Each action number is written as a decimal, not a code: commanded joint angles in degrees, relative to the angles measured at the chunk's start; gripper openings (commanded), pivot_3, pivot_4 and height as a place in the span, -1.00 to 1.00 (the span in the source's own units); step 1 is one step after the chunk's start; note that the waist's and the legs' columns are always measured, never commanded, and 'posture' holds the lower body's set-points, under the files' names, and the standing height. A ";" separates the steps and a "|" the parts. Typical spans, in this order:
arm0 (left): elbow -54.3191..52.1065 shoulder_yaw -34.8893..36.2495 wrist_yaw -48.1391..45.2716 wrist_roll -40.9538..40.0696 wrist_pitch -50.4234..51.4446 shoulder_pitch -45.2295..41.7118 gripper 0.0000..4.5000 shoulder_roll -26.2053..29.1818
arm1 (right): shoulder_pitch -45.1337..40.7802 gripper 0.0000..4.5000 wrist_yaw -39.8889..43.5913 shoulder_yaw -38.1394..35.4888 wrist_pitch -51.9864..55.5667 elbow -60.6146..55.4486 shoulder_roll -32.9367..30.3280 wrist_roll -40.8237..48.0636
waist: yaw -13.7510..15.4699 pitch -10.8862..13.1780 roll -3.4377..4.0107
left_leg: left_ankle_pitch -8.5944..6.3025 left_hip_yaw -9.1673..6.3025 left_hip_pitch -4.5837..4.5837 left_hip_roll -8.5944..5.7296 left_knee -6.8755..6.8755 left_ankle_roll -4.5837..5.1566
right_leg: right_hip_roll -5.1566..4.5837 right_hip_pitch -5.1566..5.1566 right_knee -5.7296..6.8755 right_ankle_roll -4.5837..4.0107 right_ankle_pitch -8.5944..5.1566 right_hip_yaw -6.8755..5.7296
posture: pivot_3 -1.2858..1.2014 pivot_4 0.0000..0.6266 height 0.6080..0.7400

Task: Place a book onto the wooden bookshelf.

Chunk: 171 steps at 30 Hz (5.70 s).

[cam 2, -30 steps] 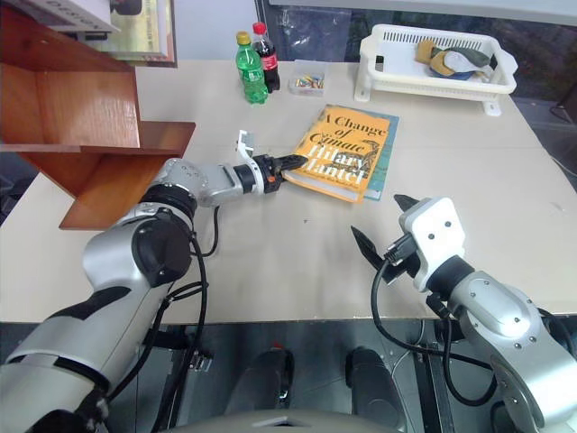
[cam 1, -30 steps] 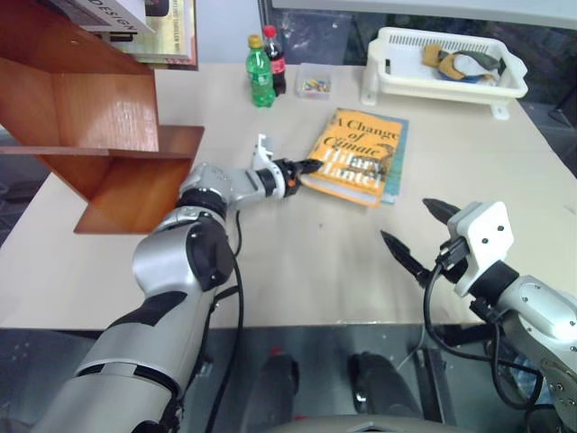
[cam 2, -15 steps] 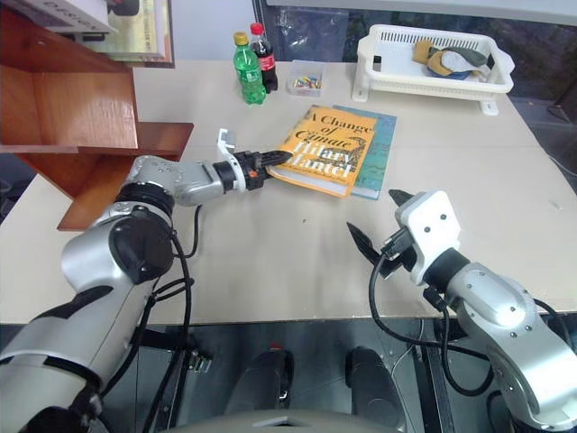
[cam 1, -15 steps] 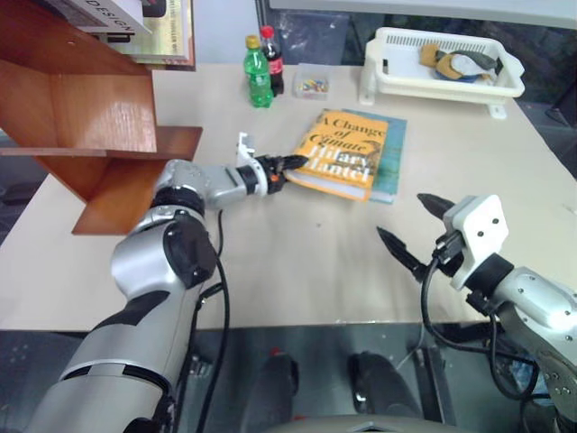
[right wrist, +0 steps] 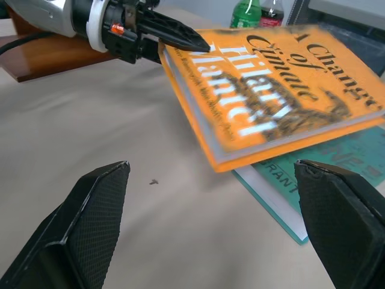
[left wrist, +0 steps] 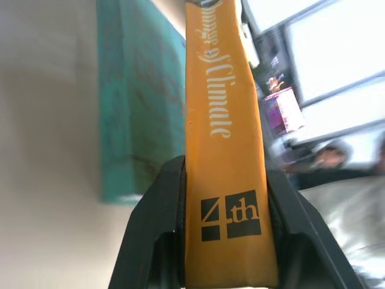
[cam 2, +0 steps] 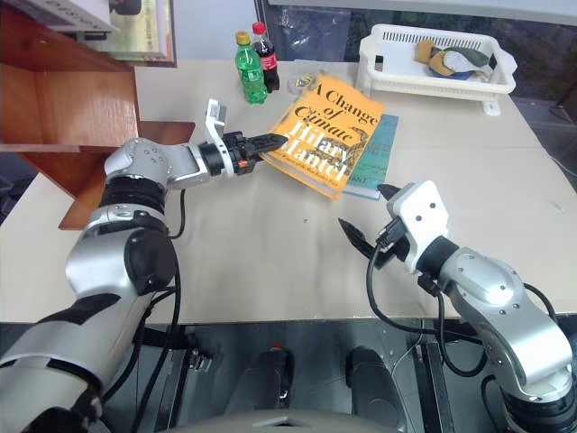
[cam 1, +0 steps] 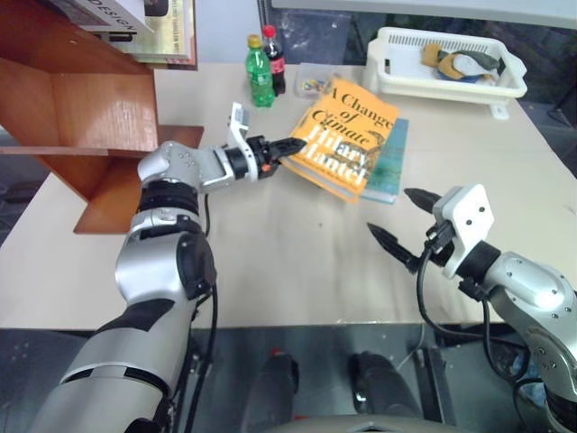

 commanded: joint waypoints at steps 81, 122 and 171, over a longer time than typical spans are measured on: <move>13.53 -5.86 10.48 -4.87 -5.67 -4.82 0.96 -6.87 | 12.27 1.00 -5.58 -0.37 -7.34 -12.87 -4.40 1.67 | 0.15 0.03 -0.03 | 0.01 -0.15 0.04 -0.17 -0.07 0.00 | -0.14 0.31 -0.49 0.21 0.13 -0.15 | 0.03 -0.52 1.00; -5.96 -4.44 2.17 -3.29 8.40 1.28 -0.37 -2.20 | 2.79 1.00 -9.66 2.01 -10.10 -5.51 -16.55 13.04 | 0.08 0.03 -0.04 | 0.00 -0.16 0.07 -0.16 -0.01 0.00 | -0.14 0.35 -0.42 0.21 0.13 -0.14 | 0.03 -0.52 1.00; -1.19 -23.20 -35.33 35.85 -119.48 19.03 -0.37 63.12 | -12.08 1.00 22.02 -7.46 -21.19 8.17 -5.89 20.24 | 0.23 0.09 -0.01 | -0.01 0.32 0.07 0.36 0.01 0.03 | 0.16 0.20 -0.48 0.26 0.09 0.06 | 0.03 -0.52 1.00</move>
